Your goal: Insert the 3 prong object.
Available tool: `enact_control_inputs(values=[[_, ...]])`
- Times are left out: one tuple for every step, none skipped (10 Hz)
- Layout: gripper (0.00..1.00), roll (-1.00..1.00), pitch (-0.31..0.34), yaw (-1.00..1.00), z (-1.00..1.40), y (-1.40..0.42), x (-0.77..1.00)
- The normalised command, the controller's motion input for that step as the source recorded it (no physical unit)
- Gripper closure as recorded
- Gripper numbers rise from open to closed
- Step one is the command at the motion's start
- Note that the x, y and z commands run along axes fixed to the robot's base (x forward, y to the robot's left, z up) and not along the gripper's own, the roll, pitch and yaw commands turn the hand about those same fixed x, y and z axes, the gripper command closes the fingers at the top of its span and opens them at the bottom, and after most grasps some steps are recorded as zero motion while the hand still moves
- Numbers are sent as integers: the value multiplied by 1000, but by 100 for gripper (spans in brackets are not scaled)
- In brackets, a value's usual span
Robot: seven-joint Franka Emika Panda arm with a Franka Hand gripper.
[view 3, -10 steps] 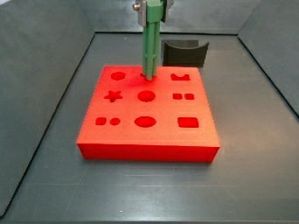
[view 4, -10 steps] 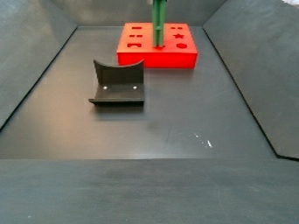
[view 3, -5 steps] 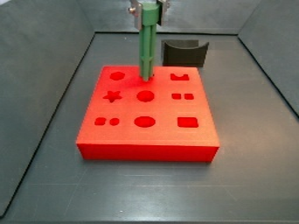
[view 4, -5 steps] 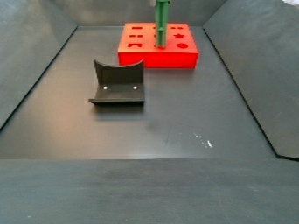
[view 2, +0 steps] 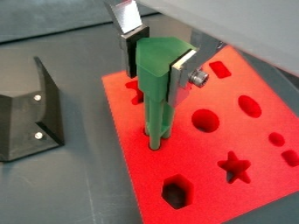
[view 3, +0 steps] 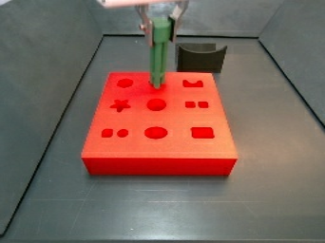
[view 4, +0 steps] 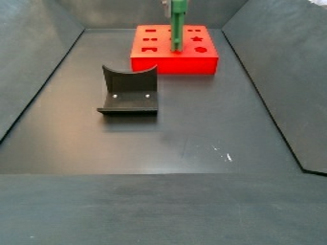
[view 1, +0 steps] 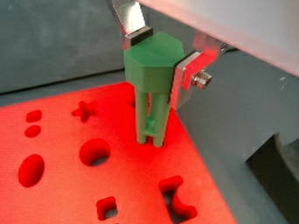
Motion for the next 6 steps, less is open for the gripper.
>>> enact_control_inputs(values=[[100, 261, 0, 0, -517, -149, 226], [100, 257, 16, 0, -514, -151, 329], [100, 251, 60, 0, -511, -146, 426], [100, 209, 66, -80, -374, -80, 289], [100, 9, 0, 0, 0, 0, 0], [100, 6, 0, 0, 0, 0, 0]])
